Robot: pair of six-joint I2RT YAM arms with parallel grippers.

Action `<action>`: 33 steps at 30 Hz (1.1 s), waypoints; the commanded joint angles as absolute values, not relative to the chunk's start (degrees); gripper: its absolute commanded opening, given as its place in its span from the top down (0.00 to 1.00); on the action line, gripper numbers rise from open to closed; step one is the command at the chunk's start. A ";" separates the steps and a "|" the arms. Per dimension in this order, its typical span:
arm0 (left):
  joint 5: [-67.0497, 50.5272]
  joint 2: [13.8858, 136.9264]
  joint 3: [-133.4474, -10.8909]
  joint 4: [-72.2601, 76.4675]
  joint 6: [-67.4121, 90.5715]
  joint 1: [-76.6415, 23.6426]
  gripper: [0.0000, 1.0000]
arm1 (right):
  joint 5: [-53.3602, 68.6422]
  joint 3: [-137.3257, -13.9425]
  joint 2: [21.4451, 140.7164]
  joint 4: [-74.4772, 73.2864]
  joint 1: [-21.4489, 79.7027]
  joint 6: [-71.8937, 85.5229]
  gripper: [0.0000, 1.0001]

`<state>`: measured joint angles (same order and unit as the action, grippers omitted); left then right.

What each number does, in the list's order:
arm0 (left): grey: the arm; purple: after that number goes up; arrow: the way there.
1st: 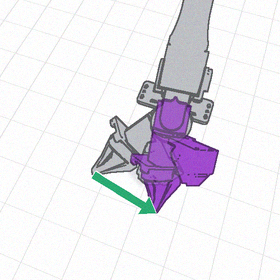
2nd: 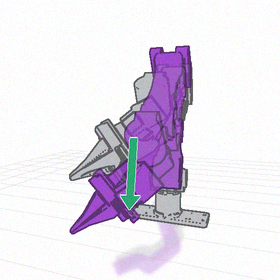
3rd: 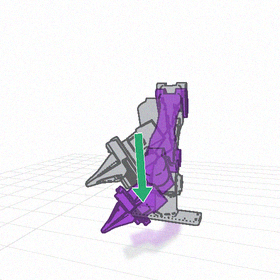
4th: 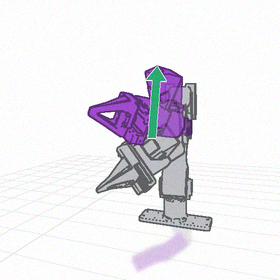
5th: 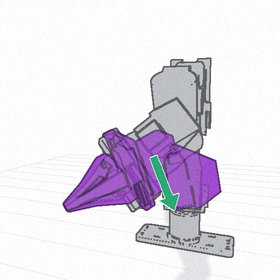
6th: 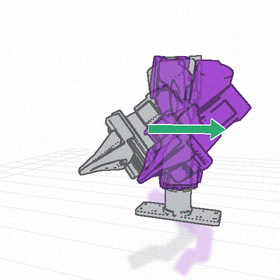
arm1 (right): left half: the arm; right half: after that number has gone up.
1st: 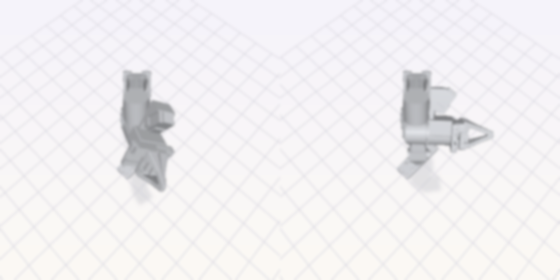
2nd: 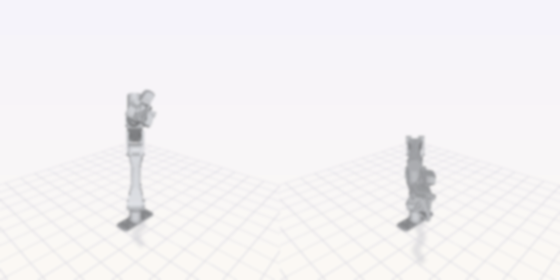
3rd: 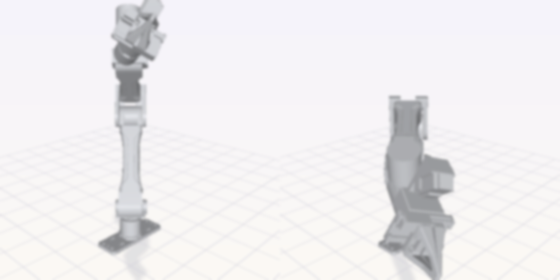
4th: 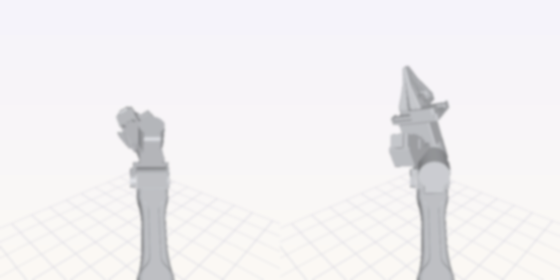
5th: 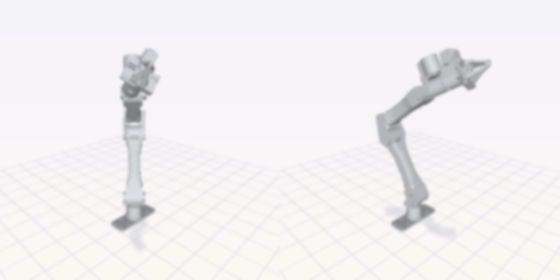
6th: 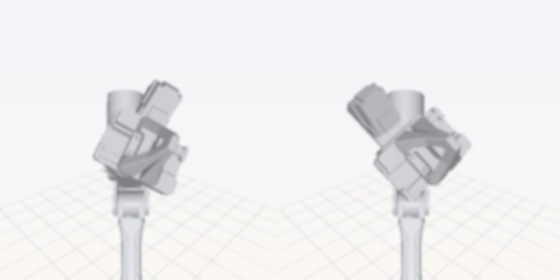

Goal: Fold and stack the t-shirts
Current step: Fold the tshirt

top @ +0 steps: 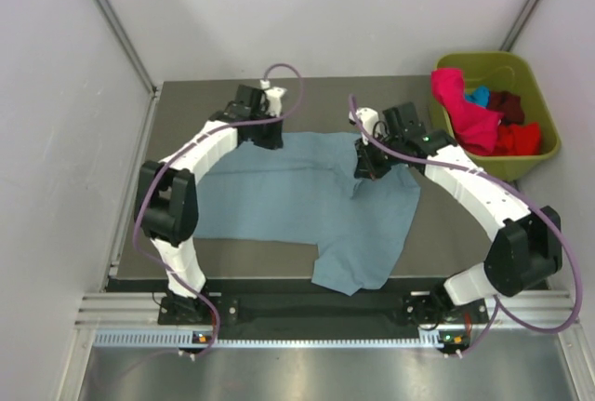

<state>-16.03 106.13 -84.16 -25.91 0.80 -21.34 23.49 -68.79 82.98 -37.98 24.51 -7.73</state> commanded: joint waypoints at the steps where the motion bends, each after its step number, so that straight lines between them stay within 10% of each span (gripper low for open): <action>1: -12.13 105.47 -86.57 -26.27 3.52 -16.10 0.75 | 25.76 -73.83 81.65 -36.91 25.22 -6.94 1.00; 18: -19.77 103.01 -88.33 -31.28 1.23 -13.45 0.73 | 18.99 -56.61 81.30 -37.44 19.26 -15.91 1.00; 23: -19.17 106.78 -89.47 -32.17 0.53 -13.19 0.73 | 18.11 -63.70 82.87 -34.64 15.83 -11.96 0.29; 25: -19.34 108.80 -91.49 -33.04 -0.78 -12.57 0.73 | 18.02 -69.83 84.28 -32.97 12.93 -7.75 0.18; 33: -23.29 117.33 -99.84 -38.40 -1.58 -11.60 0.73 | 12.92 -83.22 99.22 -31.29 12.04 -9.75 0.20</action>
<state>-20.60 115.00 -96.20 -34.94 -0.60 -12.08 14.44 -80.49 94.76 -31.97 11.81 -9.23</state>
